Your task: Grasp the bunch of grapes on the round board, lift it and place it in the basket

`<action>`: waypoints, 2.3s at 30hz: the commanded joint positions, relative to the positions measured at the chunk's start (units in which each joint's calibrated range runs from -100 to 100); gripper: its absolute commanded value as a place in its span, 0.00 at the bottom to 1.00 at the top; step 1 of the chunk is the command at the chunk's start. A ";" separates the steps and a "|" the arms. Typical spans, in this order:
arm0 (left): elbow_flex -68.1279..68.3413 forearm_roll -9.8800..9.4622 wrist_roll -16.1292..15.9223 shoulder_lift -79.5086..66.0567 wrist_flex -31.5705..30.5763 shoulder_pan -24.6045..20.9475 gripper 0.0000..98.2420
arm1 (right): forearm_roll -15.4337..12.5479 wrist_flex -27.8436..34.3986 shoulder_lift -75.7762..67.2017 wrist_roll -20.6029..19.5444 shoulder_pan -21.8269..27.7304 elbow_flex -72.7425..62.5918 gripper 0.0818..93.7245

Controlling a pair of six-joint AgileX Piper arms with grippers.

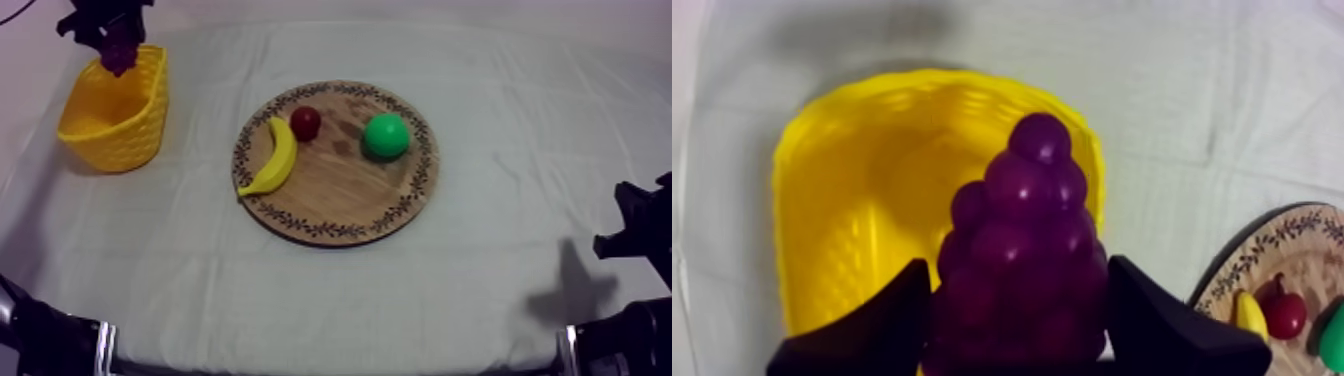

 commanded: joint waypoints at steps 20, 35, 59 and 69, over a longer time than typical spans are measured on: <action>0.47 -0.38 -0.10 0.10 1.07 -2.52 0.54 | -0.02 0.02 0.00 0.01 -0.02 -0.04 0.00; 5.74 -0.22 0.09 3.57 -2.46 -2.96 0.55 | -0.02 0.02 0.00 0.01 -0.02 -0.04 0.00; 9.78 0.50 0.72 7.55 -4.62 -4.20 0.93 | -0.02 0.02 0.00 0.01 -0.02 -0.04 0.00; 11.94 0.64 0.40 2.77 -5.29 -4.39 0.97 | -0.02 0.02 0.00 0.01 -0.02 -0.04 0.00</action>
